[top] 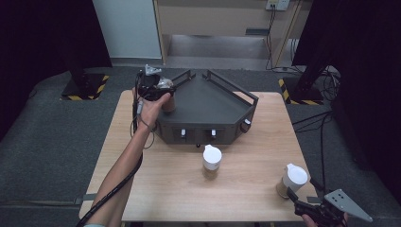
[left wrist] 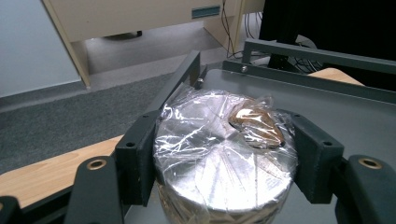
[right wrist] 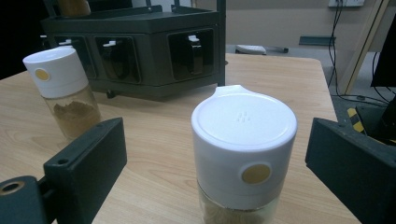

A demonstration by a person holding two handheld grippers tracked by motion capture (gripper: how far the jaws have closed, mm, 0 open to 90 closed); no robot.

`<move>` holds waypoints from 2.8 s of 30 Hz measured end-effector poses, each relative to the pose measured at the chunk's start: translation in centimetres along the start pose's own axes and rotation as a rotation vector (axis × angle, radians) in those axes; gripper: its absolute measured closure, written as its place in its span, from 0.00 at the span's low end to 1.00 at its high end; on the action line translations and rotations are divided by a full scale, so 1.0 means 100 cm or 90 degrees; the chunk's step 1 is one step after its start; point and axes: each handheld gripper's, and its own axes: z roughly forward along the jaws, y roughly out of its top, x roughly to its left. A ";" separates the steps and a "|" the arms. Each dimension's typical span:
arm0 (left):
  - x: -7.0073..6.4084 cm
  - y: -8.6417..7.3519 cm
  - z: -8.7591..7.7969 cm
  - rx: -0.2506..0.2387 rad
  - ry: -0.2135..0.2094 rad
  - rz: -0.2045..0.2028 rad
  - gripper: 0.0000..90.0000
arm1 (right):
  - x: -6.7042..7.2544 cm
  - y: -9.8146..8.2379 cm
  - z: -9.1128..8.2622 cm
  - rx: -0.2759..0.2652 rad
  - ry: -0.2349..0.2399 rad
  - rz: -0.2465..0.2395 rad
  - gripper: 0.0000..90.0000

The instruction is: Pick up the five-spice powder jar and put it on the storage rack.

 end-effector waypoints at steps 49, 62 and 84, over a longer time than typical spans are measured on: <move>0.003 -0.008 -0.046 -0.115 -0.063 0.051 0.02 | 0.000 0.001 0.001 0.003 0.007 -0.004 0.06; 0.012 -0.043 -0.095 -0.143 -0.151 0.081 0.02 | 0.000 0.001 0.001 0.004 0.007 -0.008 0.06; 0.025 -0.137 -0.159 -0.189 -0.170 0.104 0.02 | 0.001 0.002 0.002 0.006 0.009 -0.012 0.06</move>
